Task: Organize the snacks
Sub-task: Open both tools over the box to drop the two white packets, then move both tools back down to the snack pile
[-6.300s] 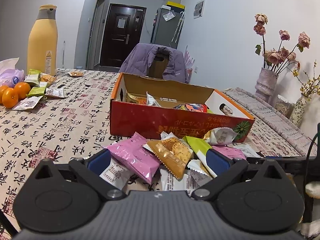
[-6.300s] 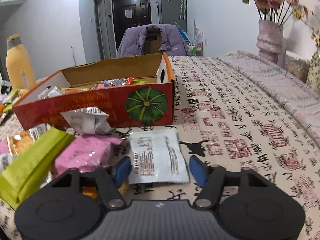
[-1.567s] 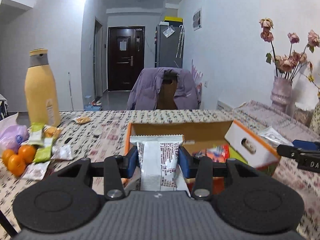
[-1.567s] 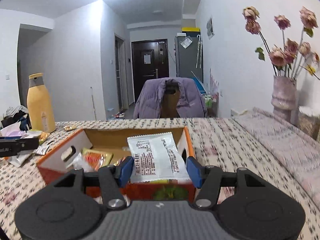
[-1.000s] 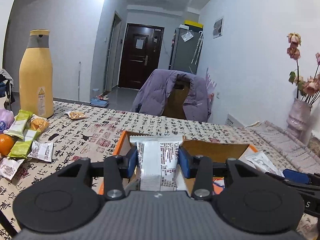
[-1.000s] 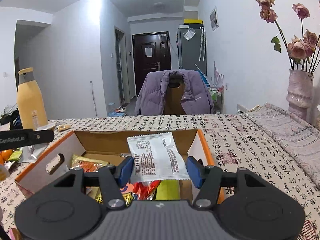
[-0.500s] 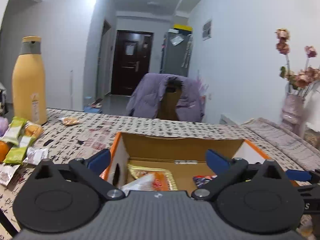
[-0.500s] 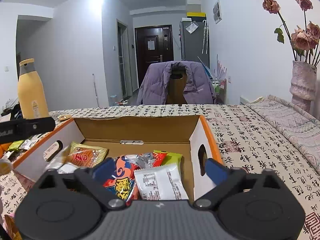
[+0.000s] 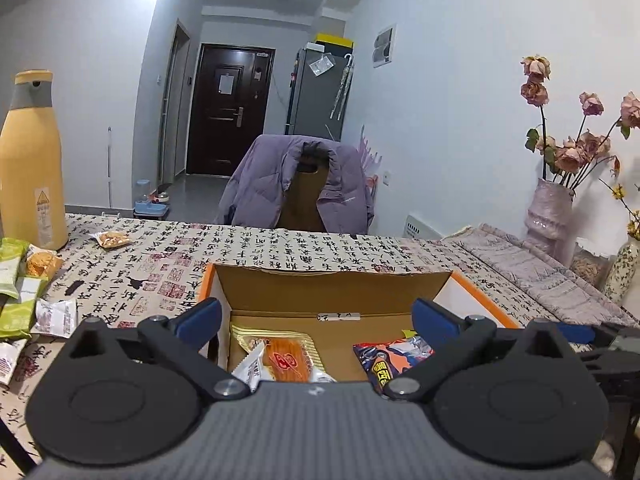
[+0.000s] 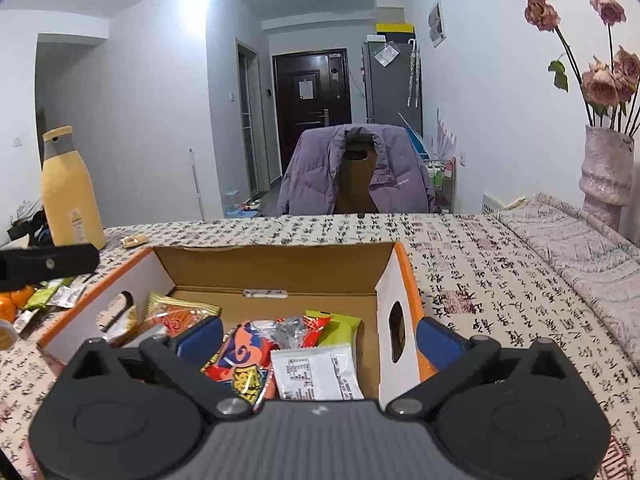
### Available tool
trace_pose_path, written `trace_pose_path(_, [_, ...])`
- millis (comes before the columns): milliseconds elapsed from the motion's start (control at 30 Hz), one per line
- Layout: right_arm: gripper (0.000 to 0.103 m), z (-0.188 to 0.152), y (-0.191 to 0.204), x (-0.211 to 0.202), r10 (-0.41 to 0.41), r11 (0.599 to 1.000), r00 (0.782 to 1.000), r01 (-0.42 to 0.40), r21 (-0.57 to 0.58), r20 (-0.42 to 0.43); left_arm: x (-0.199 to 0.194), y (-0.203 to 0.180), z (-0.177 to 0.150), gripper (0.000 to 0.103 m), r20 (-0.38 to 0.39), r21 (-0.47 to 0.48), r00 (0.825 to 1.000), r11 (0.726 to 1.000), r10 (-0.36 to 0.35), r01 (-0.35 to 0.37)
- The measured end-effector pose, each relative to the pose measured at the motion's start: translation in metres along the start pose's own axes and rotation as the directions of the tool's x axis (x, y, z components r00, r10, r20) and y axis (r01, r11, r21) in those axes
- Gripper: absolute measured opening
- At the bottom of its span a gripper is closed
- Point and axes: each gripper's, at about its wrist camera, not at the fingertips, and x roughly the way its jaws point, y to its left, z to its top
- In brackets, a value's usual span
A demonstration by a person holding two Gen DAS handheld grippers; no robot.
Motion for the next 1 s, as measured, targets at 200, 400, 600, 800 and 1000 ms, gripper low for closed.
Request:
trace_pose_path(200, [0.103, -0.001, 0.007, -0.021, 0.006, 0.999, 1.000, -0.007, -0.034, -0.007, -0.016, 0.000, -0.002, 0.103, -0.008, 0.009, 1.000, 1.000, -0.006, 0.006])
trace_pose_path(400, [0.103, -0.014, 0.008, -0.040, -0.003, 1.000, 1.000, 0.002, -0.031, -0.028, -0.035, 0.000, -0.011, 0.103, -0.016, 0.002, 1.000, 1.000, 0.005, -0.005])
trace_pose_path(600, [0.103, -0.030, 0.008, -0.065, 0.001, 1.000, 0.999, -0.002, -0.018, -0.034, -0.061, -0.005, -0.026, 0.103, -0.016, -0.025, 0.997, 0.997, 0.071, -0.071])
trace_pose_path(800, [0.103, -0.046, 0.006, -0.090, 0.003, 1.000, 1.000, -0.003, -0.013, -0.028, -0.088, -0.010, -0.045, 0.103, -0.012, -0.058, 0.994, 0.992, 0.108, -0.108])
trace_pose_path(1000, [0.103, -0.065, 0.002, -0.112, 0.006, 1.000, 1.000, -0.006, 0.001, -0.019, -0.111, -0.015, -0.067, 0.103, -0.009, -0.060, 0.992, 0.991, 0.123, -0.123])
